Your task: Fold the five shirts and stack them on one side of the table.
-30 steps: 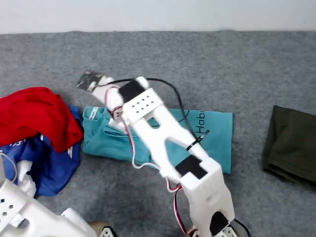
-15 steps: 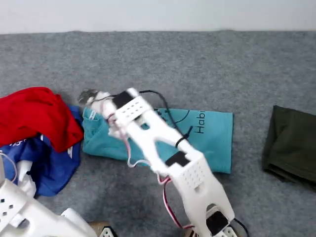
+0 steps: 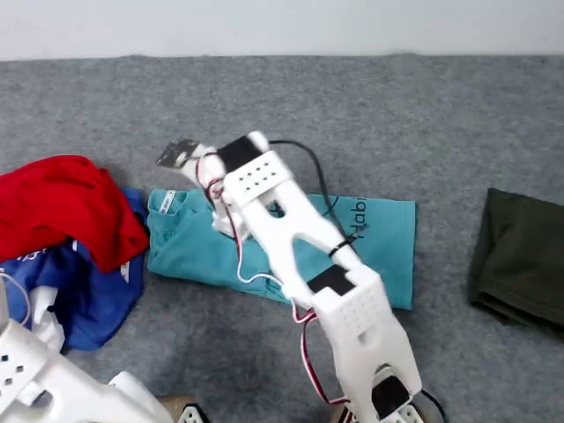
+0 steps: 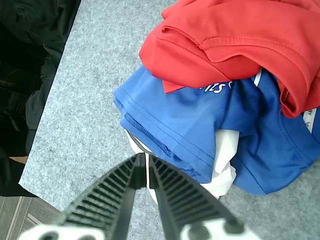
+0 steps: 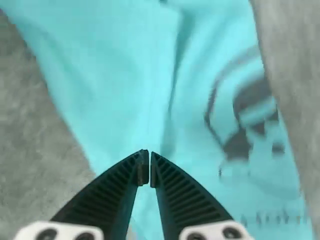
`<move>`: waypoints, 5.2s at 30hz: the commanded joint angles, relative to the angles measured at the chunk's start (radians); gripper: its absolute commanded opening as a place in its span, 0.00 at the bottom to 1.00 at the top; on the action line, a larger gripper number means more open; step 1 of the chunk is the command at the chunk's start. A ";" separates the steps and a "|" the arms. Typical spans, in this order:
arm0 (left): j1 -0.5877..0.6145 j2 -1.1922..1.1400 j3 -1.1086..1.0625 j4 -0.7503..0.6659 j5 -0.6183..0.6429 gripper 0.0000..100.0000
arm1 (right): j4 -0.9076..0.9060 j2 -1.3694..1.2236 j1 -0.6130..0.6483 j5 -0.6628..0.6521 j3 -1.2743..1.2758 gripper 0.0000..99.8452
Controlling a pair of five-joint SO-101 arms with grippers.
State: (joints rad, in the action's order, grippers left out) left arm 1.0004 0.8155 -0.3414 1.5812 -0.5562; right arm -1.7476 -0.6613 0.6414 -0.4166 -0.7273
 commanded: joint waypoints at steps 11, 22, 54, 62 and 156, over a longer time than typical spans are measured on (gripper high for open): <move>0.002 0.023 0.005 -0.012 0.009 0.02 | -0.039 0.458 -0.415 0.233 0.288 0.01; 0.000 0.021 0.004 -0.012 0.009 0.02 | 0.272 0.599 -0.615 0.385 0.740 0.27; 0.000 0.021 0.005 -0.012 0.008 0.02 | 0.622 0.587 -0.762 0.255 1.117 0.01; 0.000 0.021 0.005 -0.012 0.008 0.02 | 0.611 0.688 -0.986 -0.095 1.091 0.01; 0.000 0.021 -0.067 -0.069 0.009 0.02 | 0.113 0.171 0.134 0.103 0.075 0.01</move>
State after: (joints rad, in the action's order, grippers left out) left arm 1.0004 0.8186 -0.4104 1.5382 -0.5562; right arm -1.5681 -0.5140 0.8408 -0.3445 -0.5155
